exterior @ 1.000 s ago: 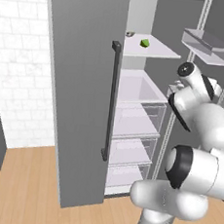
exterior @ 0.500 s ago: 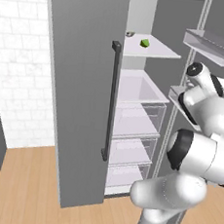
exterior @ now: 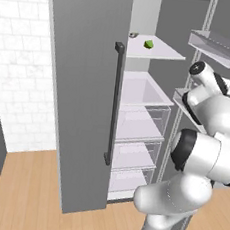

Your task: Grab a lemon wedge from the fridge and one ice cube from the ice bowl, and put them in the glass of lemonade.

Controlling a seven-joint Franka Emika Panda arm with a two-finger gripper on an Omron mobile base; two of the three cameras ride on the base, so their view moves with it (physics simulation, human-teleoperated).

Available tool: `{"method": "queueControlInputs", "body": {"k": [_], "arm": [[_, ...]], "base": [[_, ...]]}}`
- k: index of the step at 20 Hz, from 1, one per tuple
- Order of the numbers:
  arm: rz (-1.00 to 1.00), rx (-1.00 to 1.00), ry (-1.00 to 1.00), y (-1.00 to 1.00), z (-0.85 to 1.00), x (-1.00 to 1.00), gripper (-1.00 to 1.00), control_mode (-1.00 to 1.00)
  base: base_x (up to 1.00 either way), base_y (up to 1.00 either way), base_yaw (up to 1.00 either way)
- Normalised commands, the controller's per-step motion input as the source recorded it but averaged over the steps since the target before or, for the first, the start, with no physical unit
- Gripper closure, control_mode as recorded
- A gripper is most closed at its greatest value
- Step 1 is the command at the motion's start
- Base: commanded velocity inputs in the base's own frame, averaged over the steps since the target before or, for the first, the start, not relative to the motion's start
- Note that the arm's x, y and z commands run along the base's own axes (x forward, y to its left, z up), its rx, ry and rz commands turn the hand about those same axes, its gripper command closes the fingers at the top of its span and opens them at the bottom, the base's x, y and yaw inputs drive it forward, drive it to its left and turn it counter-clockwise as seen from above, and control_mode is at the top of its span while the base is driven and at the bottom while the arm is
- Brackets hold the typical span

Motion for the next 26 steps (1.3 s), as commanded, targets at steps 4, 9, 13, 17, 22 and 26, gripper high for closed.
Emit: {"method": "queueControlInputs", "body": {"k": [4,9,13,17,22,26], "arm": [[0.0,0.0,-0.05,0.28,0.32,-0.13,-1.0,-1.0],[0.05,0.0,-0.01,0.74,0.23,0.0,-1.0,-1.0],[0.15,0.06,0.0,0.72,0.0,0.0,-1.0,-1.0],[0.35,0.22,0.0,0.81,-0.3,0.0,-1.0,-1.0],[0.43,0.28,0.01,0.73,-0.32,0.0,-1.0,-1.0],[0.46,0.32,0.08,0.48,-0.21,0.0,-1.0,-1.0]], "base": [[0.0,0.0,0.0],[0.0,0.0,0.0],[0.0,0.0,0.0],[0.0,0.0,0.0],[0.0,0.0,0.0],[0.0,0.0,0.0]]}}
